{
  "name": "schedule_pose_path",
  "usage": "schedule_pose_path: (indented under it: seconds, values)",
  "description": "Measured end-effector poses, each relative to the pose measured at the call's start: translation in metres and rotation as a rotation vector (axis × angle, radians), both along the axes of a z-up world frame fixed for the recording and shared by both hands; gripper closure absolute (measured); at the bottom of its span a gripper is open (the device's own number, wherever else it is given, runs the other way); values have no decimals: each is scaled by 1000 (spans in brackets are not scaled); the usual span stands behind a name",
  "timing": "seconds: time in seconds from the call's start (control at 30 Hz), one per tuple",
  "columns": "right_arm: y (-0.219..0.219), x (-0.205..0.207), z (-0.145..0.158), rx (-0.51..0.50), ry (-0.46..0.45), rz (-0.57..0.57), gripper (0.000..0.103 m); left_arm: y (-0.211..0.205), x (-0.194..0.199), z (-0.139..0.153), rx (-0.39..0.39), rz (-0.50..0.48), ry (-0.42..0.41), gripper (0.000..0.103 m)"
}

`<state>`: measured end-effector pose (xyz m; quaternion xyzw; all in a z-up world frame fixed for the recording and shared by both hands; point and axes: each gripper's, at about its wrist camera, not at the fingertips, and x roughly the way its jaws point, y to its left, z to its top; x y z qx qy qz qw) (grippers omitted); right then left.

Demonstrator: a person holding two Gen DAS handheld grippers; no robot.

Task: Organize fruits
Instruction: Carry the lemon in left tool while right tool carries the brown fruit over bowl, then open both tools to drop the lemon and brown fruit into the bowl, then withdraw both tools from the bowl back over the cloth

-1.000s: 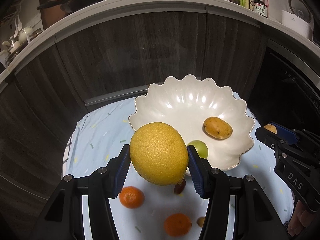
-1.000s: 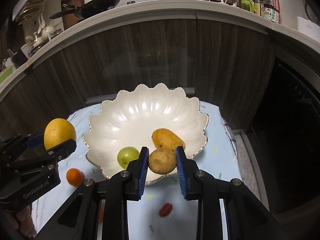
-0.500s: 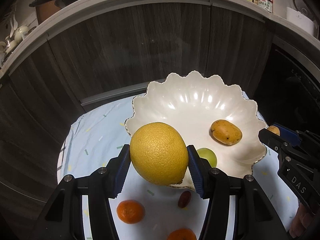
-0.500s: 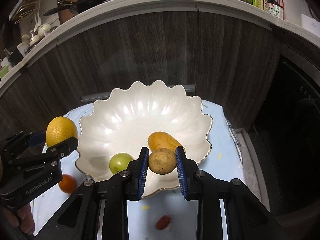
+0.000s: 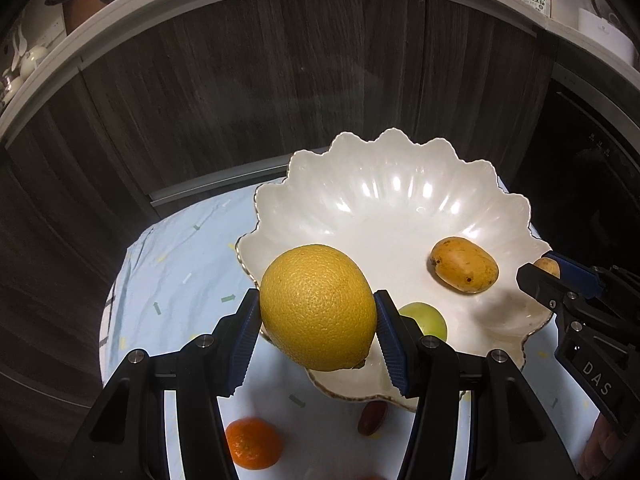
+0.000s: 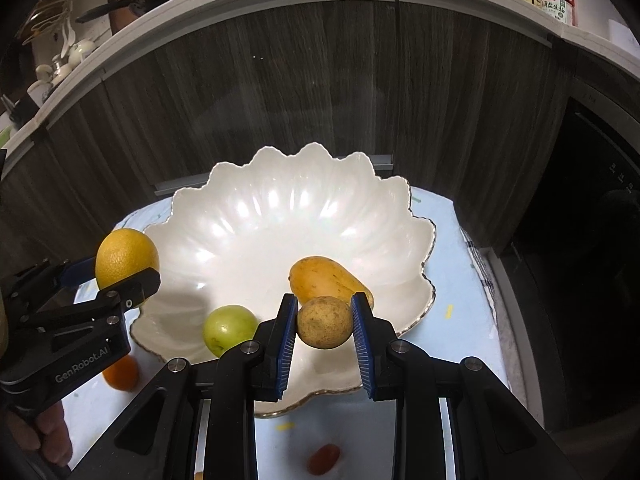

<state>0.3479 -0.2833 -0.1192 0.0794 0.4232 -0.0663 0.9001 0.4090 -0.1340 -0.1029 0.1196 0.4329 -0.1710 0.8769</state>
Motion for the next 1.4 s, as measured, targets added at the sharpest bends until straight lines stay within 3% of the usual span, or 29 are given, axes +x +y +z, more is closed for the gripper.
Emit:
schedule_pose_path:
  seconds: [0.47, 0.53, 0.6, 0.63, 0.77, 0.83, 0.93, 1.4]
  values:
    - [-1, 8, -14, 14, 36, 15, 74, -1, 7, -15, 2, 3, 46, 47]
    - [-1, 8, -14, 7, 25, 21, 67, -2, 6, -15, 7, 3, 32, 44]
    - [-1, 8, -13, 0, 14, 17, 57, 0, 4, -10, 13, 11, -2, 23]
    - [-1, 7, -12, -6, 9, 10, 51, 1, 4, -9, 11, 18, -9, 19]
    - [-2, 4, -8, -21, -7, -8, 42, 4, 4, -4, 21, 34, -27, 18]
    - [-2, 3, -6, -29, -15, -15, 31, 5, 2, -3, 23, 43, -32, 14]
    - [-3, 0, -2, -42, -26, -25, 23, 8, 0, 0, 20, 55, -40, 7]
    - [4, -26, 21, -60, -50, -37, 21, 21, -31, 23, 16, 65, -63, 2]
